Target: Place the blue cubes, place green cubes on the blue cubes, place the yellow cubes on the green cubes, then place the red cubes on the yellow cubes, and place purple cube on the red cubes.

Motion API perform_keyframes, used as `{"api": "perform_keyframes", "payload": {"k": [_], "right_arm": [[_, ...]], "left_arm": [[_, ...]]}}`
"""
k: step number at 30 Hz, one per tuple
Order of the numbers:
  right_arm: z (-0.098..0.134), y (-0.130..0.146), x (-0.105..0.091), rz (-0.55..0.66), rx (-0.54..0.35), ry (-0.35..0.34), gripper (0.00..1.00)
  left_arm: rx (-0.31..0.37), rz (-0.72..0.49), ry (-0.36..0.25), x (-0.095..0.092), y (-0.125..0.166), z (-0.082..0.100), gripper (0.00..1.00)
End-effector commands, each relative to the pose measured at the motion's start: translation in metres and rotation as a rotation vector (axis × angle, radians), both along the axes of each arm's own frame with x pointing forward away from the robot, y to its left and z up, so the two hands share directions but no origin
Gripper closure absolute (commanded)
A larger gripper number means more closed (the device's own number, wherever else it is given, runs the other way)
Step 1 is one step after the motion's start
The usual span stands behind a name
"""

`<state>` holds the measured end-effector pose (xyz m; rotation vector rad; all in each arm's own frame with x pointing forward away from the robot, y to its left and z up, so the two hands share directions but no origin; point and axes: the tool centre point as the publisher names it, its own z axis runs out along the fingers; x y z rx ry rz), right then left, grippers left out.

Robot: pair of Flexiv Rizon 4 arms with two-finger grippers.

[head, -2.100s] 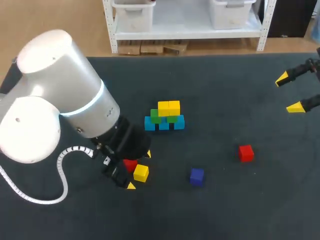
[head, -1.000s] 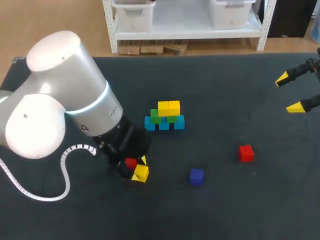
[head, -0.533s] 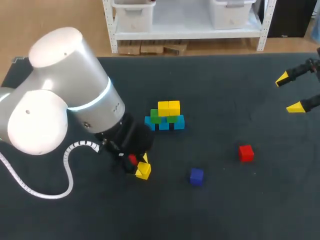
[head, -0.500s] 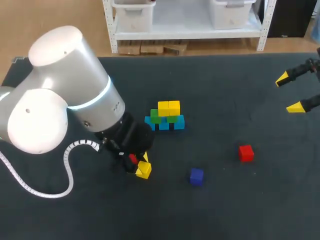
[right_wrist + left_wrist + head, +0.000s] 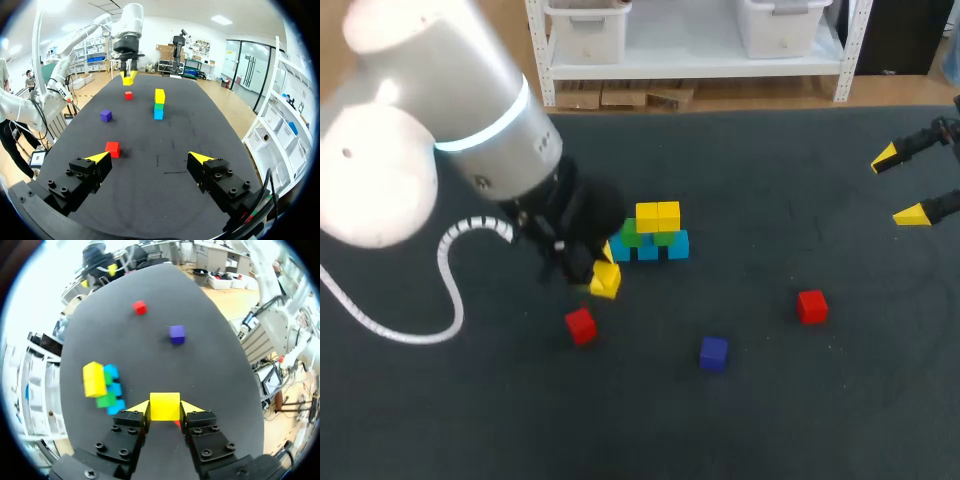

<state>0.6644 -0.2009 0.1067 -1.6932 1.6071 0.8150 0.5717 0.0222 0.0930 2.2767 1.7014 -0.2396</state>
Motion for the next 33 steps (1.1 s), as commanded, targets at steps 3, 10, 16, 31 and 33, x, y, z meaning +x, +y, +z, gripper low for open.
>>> {"api": "perform_keyframes", "payload": {"k": [3,10,16,31,33], "right_arm": [[0.0,0.0,0.0,0.0,0.002,-0.001,0.0],[0.0,0.0,0.0,0.0,0.002,-0.001,0.0],[0.0,0.0,0.0,0.0,0.002,-0.001,0.0],[0.0,0.0,0.0,0.0,0.002,-0.001,0.0],[0.0,0.0,0.0,0.0,0.002,-0.001,0.0]], "left_arm": [[0.018,0.077,0.003,0.03,0.006,0.014,1.0],[0.025,0.145,0.009,0.056,0.004,0.015,1.0],[0.031,0.16,0.025,0.075,0.007,0.003,1.0],[0.017,0.205,0.04,0.103,0.008,-0.017,1.0],[0.013,0.209,0.044,0.104,0.005,-0.018,1.0]]}}
